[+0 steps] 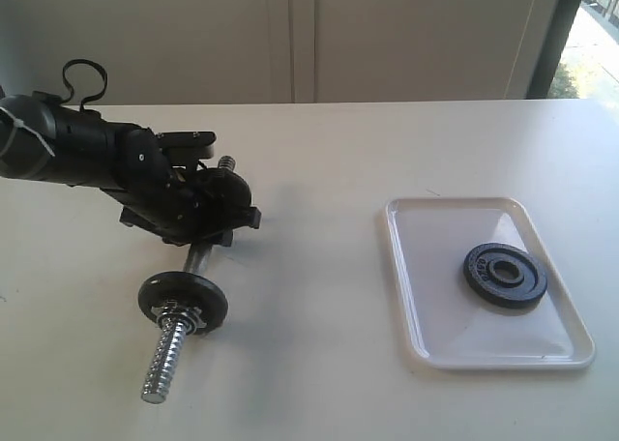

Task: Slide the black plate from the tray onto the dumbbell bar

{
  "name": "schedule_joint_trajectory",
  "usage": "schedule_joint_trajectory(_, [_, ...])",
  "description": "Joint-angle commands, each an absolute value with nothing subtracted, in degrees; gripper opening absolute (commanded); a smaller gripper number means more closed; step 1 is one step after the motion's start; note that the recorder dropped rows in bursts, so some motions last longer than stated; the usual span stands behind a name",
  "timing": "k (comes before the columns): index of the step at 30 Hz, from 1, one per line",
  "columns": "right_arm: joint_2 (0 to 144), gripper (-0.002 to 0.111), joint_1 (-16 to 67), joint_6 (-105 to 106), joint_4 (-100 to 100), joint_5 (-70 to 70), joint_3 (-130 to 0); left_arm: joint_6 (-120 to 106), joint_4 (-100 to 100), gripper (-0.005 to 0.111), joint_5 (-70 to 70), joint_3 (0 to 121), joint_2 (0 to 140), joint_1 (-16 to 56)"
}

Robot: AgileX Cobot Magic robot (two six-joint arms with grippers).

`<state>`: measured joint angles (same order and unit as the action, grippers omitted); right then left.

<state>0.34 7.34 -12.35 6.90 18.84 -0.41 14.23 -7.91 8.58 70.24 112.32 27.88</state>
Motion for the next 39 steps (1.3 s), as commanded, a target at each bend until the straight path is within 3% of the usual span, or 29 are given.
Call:
schedule_joint_trajectory(1, [0.0, 0.0, 7.53, -12.45, 7.31, 18.39, 0.0, 13.72, -7.88, 0.017, 9.21, 70.33, 112.34, 28.08])
schedule_joint_trajectory(5, [0.0, 0.0, 7.53, -12.45, 7.31, 18.39, 0.0, 13.72, -7.88, 0.0, 10.72, 70.33, 111.65, 28.08])
schedule_joint_trajectory(18, [0.0, 0.0, 7.53, -12.45, 7.31, 18.39, 0.0, 13.59, -7.88, 0.0, 16.08, 70.09, 107.86, 28.34])
schedule_joint_trajectory(39, [0.0, 0.0, 7.53, -12.45, 7.31, 18.39, 0.0, 10.08, -7.88, 0.0, 18.72, 68.57, 102.56, 35.6])
